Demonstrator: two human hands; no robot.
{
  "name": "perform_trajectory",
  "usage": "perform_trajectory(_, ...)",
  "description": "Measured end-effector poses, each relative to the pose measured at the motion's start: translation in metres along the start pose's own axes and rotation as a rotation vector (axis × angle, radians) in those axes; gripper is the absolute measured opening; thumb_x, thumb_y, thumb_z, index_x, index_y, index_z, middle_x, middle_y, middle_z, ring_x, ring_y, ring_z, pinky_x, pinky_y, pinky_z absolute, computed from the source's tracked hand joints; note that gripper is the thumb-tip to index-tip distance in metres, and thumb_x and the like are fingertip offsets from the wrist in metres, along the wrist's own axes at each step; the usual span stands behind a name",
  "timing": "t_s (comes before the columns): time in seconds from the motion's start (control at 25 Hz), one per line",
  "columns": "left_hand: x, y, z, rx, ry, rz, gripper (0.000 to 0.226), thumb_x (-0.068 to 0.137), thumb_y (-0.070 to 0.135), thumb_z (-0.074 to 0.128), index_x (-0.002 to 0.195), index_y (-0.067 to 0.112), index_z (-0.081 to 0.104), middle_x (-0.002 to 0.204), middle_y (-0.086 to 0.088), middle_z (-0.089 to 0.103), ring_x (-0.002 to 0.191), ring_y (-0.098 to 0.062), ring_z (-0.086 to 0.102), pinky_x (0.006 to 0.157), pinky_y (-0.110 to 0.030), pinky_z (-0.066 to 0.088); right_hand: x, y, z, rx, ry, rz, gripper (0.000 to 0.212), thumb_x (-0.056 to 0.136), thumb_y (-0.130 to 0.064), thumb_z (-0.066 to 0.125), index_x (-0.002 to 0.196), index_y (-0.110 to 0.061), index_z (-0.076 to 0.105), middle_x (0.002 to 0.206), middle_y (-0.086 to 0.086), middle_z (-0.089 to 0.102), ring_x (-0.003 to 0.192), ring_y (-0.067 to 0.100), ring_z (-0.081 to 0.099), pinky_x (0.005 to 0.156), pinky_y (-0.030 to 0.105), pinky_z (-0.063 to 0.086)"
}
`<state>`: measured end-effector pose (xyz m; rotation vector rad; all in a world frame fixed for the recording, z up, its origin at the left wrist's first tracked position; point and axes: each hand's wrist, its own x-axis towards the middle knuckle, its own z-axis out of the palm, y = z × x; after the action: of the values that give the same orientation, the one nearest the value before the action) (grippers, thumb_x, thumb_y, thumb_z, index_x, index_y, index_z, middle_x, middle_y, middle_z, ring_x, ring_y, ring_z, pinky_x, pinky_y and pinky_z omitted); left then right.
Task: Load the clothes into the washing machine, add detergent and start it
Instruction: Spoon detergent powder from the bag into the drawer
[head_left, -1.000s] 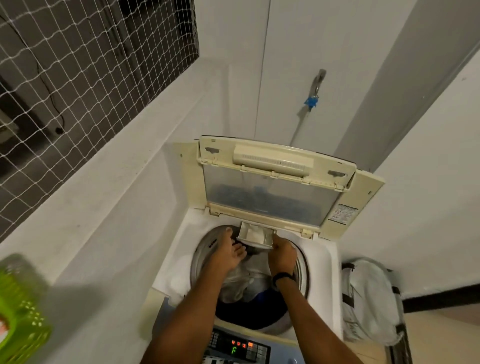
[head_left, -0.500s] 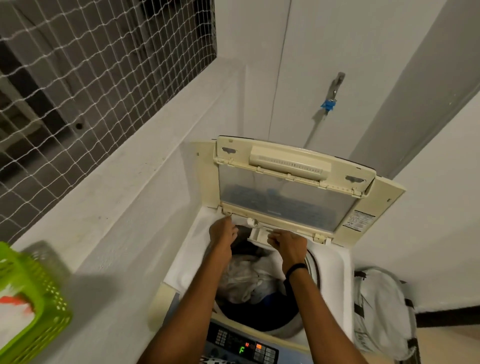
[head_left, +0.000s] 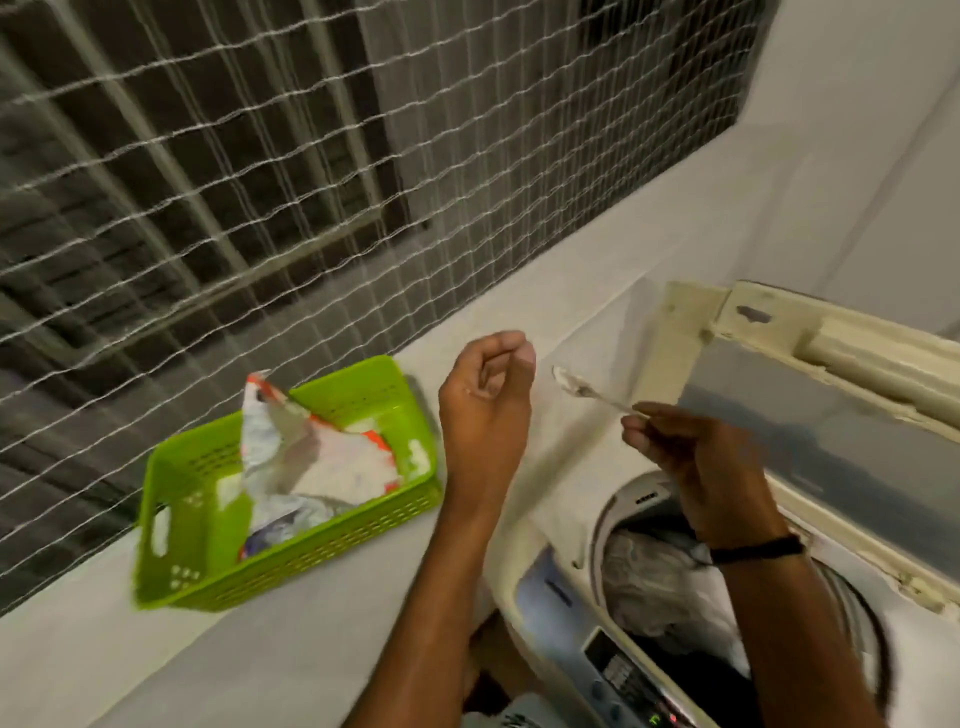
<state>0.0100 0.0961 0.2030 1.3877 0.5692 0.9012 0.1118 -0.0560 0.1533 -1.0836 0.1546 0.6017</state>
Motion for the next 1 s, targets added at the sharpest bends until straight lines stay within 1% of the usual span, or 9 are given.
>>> perform_trajectory(0.12, -0.002, 0.044, -0.067, 0.116, 0.260, 0.182, 0.016, 0.090, 0.004, 0.067, 0.105, 0.011, 0.066, 0.100, -0.002, 0.071, 0.087, -0.004, 0.066, 0.081, -0.018, 0.051, -0.024, 0.008, 0.065, -0.106, -0.219, -0.036, 0.019, 0.088, 0.010, 0.049, 0.090, 0.011, 0.068, 0.077, 0.022, 0.073, 0.076, 0.030, 0.074, 0.067, 0.028, 0.060)
perform_trajectory(0.2, -0.001, 0.054, -0.119, 0.315, 0.408, 0.216, 0.021, 0.089, 0.016, 0.070, 0.110, 0.019, 0.065, 0.107, 0.004, 0.071, 0.095, -0.004, 0.067, 0.088, -0.025, 0.053, -0.039, 0.020, 0.105, -0.244, -0.361, -0.070, 0.020, 0.088, 0.012, 0.048, 0.091, 0.013, 0.069, 0.080, 0.027, 0.072, 0.078, 0.034, 0.074, 0.070, 0.034, 0.061)
perform_trajectory(0.28, 0.004, 0.051, -0.169, 0.590, 0.463, 0.093, 0.034, 0.088, 0.034, 0.071, 0.120, 0.027, 0.062, 0.118, 0.006, 0.068, 0.105, -0.010, 0.066, 0.093, -0.035, 0.054, -0.043, 0.038, 0.142, -0.440, -0.443, -0.078, 0.021, 0.088, 0.012, 0.048, 0.090, 0.013, 0.069, 0.081, 0.030, 0.071, 0.078, 0.038, 0.073, 0.072, 0.039, 0.061)
perform_trajectory(0.4, 0.010, 0.035, -0.220, 0.915, 0.336, -0.208, 0.050, 0.085, 0.048, 0.068, 0.128, 0.026, 0.057, 0.123, -0.001, 0.065, 0.107, -0.022, 0.064, 0.092, -0.042, 0.053, -0.041, 0.068, 0.190, -1.000, -0.518, -0.271, 0.017, 0.079, -0.012, 0.062, 0.083, -0.005, 0.076, 0.085, 0.020, 0.073, 0.086, 0.038, 0.070, 0.080, 0.040, 0.056)
perform_trajectory(0.52, 0.009, 0.022, -0.232, 0.956, 0.211, -0.342, 0.023, 0.091, 0.044, 0.061, 0.102, 0.023, 0.062, 0.098, -0.001, 0.070, 0.091, -0.030, 0.066, 0.084, -0.047, 0.055, -0.045, 0.085, 0.224, -1.353, -0.540, -0.449, 0.043, 0.073, -0.038, 0.055, 0.096, -0.010, 0.077, 0.106, 0.013, 0.071, 0.109, 0.035, 0.060, 0.095, 0.038, 0.045)
perform_trajectory(0.56, 0.007, 0.020, -0.233, 0.931, 0.200, -0.349, 0.021, 0.092, 0.043, 0.057, 0.095, 0.023, 0.058, 0.090, 0.002, 0.068, 0.086, -0.031, 0.065, 0.080, -0.051, 0.055, -0.044, 0.091, 0.232, -1.410, -0.548, -0.464, 0.048, 0.078, -0.040, 0.050, 0.103, -0.008, 0.074, 0.114, 0.012, 0.068, 0.115, 0.035, 0.056, 0.099, 0.038, 0.040)
perform_trajectory(0.68, 0.006, 0.018, -0.240, 0.842, 0.184, -0.328, 0.032, 0.083, 0.053, 0.050, 0.088, 0.022, 0.047, 0.080, -0.002, 0.061, 0.075, -0.030, 0.057, 0.076, -0.060, 0.053, -0.032, 0.107, 0.247, -1.434, -0.543, -0.492, 0.030, 0.088, -0.023, 0.055, 0.111, -0.008, 0.069, 0.122, 0.009, 0.065, 0.119, 0.034, 0.052, 0.101, 0.038, 0.036)
perform_trajectory(0.8, 0.006, 0.016, -0.244, 0.791, 0.175, -0.309, 0.027, 0.082, 0.052, 0.047, 0.089, 0.026, 0.046, 0.087, -0.008, 0.066, 0.080, -0.033, 0.062, 0.079, -0.061, 0.053, -0.021, 0.111, 0.251, -1.503, -0.612, -0.429, 0.025, 0.087, -0.019, 0.055, 0.106, -0.011, 0.070, 0.108, 0.011, 0.069, 0.106, 0.031, 0.062, 0.089, 0.031, 0.050)
perform_trajectory(1.0, 0.002, 0.018, -0.240, 0.819, 0.158, -0.215, 0.013, 0.096, 0.032, 0.051, 0.098, 0.019, 0.048, 0.082, -0.004, 0.063, 0.076, -0.029, 0.059, 0.078, -0.054, 0.053, -0.024, 0.098, 0.241, -1.518, -0.646, -0.251, 0.016, 0.078, -0.015, 0.060, 0.084, 0.000, 0.064, 0.083, 0.013, 0.070, 0.087, 0.034, 0.065, 0.073, 0.032, 0.051)
